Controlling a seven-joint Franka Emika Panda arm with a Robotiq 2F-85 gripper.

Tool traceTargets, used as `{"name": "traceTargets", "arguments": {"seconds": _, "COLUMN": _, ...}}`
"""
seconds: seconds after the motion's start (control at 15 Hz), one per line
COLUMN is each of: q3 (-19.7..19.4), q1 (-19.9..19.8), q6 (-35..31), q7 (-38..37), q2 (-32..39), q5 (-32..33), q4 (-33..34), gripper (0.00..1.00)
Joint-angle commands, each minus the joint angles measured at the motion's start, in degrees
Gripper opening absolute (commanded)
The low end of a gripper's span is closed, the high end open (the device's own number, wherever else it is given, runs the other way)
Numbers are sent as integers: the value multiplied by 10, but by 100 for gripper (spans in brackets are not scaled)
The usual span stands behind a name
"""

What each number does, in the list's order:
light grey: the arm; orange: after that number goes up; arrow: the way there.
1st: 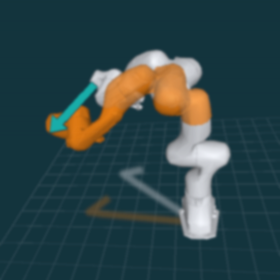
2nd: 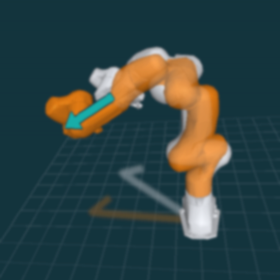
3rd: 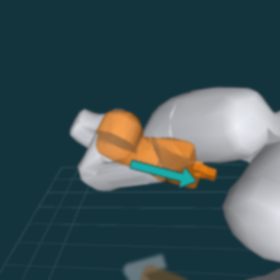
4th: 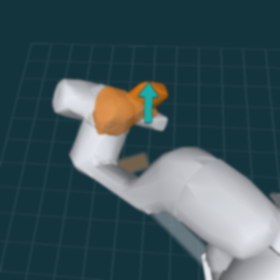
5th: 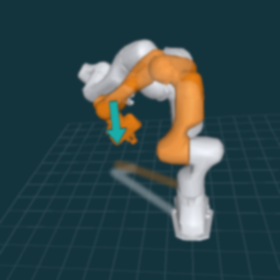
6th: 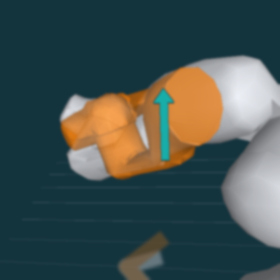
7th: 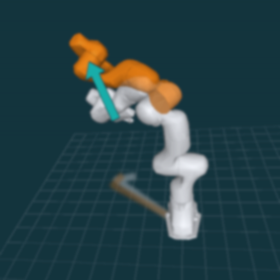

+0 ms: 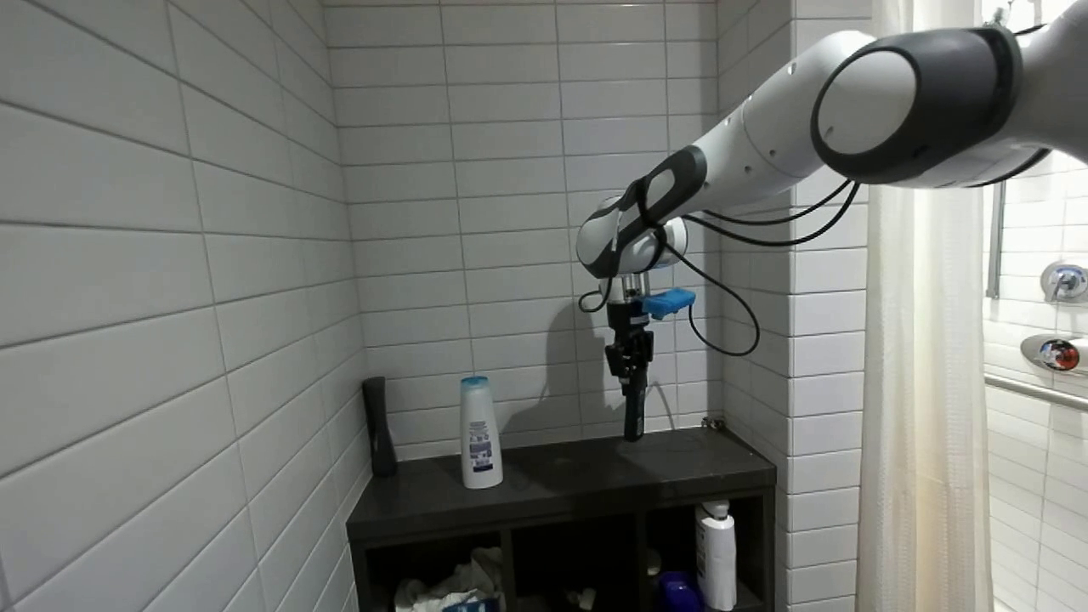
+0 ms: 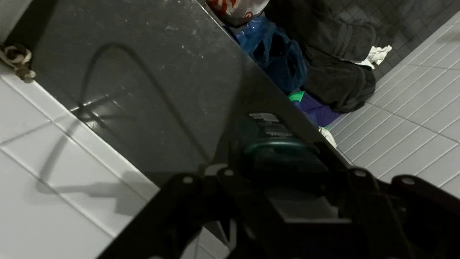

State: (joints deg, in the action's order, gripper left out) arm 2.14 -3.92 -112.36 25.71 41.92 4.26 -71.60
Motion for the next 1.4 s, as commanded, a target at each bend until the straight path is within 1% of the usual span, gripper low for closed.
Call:
{"name": "traceTargets", "arguments": {"seconds": 0.0, "q3": 7, "q1": -10, "q6": 27, "q7": 9, "q2": 24, "q5": -9, "q4": 34, "gripper": 26}}
{"name": "traceTargets", "arguments": {"seconds": 1.33, "q3": 1, "q1": -15, "q6": 90, "q7": 7, "q2": 121, "q5": -1, "q4": 156, "gripper": 26}}
